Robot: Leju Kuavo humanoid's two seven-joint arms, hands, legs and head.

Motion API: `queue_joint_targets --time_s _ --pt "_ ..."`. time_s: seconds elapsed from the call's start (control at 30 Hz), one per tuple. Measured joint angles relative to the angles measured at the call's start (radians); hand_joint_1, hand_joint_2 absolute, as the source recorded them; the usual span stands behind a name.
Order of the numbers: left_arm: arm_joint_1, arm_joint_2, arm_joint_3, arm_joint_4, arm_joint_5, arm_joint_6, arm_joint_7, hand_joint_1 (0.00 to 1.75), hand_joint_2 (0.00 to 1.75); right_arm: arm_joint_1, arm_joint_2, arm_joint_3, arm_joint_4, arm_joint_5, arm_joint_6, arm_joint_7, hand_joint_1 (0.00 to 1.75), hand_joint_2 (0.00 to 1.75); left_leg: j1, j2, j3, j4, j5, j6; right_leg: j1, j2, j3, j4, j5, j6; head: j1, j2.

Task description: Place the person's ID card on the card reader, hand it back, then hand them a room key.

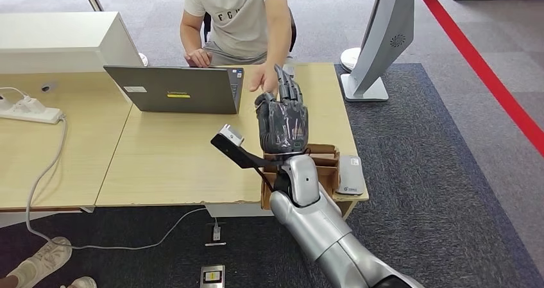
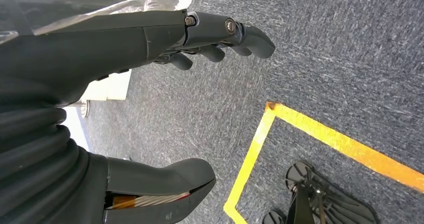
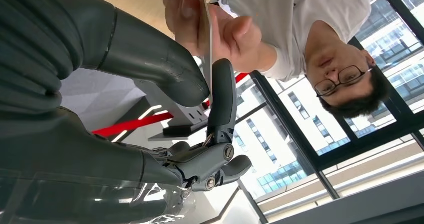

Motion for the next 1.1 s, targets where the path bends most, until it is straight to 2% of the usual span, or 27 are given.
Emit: queue_joint_targets --time_s 0.33,0.47,0.73,0.9,1.1 --pt "0.001 0.001 0.0 -0.006 -0.015 -0.014 0.0 0.0 1.75 0.0 -0.013 -0.001 0.008 0.005 0.0 0.007 1.75 1.75 0.0 0.0 0.0 0.0 0.0 0.0 0.0 0.0 0.0 0.0 0.0 0.0 0.0 0.0" --pt "0.001 0.003 0.0 -0.007 -0.016 -0.015 0.0 0.0 1.75 0.0 -0.016 -0.001 0.013 0.003 0.0 0.014 0.0 1.75 0.0 0.0 0.0 0.0 0.0 0.0 0.0 0.0 0.0 0.0 0.0 0.0 0.0 0.0" --pt "0.001 0.003 0.0 -0.008 -0.006 -0.009 0.0 0.0 1.75 0.002 -0.02 0.0 0.032 -0.063 0.0 0.009 0.0 1.75 0.0 0.0 0.0 0.0 0.0 0.0 0.0 0.0 0.0 0.0 0.0 0.0 0.0 0.0" --pt "0.002 0.003 0.0 -0.008 -0.014 -0.002 0.007 0.0 1.75 0.05 -0.036 0.0 -0.005 -0.19 0.0 -0.084 0.0 1.75 0.0 0.0 0.0 0.0 0.0 0.0 0.0 0.0 0.0 0.0 0.0 0.0 0.0 0.0" --pt "0.003 0.003 0.0 -0.008 -0.028 0.004 0.025 0.0 1.75 0.187 -0.079 0.0 -0.147 -0.405 0.005 -0.196 0.0 1.75 0.0 0.0 0.0 0.0 0.0 0.0 0.0 0.0 -0.001 0.0 -0.001 0.0 0.0 0.0"
